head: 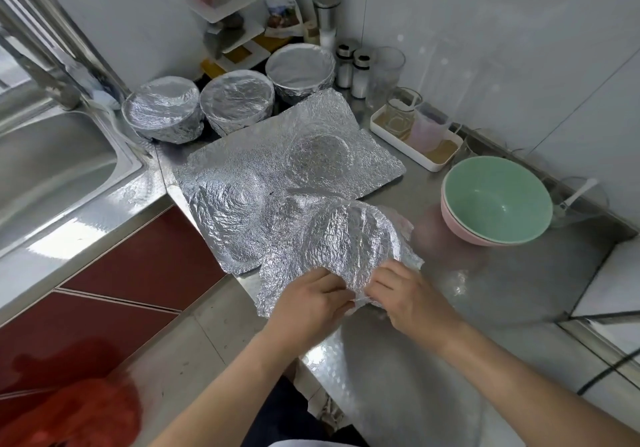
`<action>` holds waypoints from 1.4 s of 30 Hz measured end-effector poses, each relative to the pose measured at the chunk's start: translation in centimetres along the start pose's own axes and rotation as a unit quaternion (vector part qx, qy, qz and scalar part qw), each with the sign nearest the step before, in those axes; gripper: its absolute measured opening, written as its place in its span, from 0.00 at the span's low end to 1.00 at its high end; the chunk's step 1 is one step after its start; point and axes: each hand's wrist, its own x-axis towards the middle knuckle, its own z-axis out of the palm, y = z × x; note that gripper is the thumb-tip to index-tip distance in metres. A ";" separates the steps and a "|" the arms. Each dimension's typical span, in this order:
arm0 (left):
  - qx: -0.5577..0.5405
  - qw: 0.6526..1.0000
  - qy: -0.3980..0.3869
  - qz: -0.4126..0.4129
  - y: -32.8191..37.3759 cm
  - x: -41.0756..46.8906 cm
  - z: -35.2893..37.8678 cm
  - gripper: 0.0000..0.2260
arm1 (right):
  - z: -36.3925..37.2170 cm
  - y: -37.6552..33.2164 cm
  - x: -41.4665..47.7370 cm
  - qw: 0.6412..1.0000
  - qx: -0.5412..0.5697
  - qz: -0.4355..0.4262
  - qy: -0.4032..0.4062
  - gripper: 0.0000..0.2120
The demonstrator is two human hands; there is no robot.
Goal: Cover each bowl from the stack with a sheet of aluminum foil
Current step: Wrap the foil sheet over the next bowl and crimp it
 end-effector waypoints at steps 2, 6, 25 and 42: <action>0.018 1.000 0.001 0.000 0.4 0.1 0.8 0.04 | -0.5 0.2 0.0 1.000 -0.006 -0.012 0.001 0.10; 0.047 0.998 -0.005 -0.039 2.3 1.2 2.2 0.08 | -1.6 1.8 0.2 1.000 -0.002 -0.018 -0.024 0.13; -0.062 0.996 -0.026 -0.059 0.1 -0.2 -0.1 0.12 | -1.1 0.0 -0.7 0.998 0.054 0.032 -0.027 0.05; -0.011 0.998 0.007 -0.068 2.0 1.3 1.4 0.09 | -2.0 0.4 -0.4 0.993 0.069 0.074 -0.055 0.09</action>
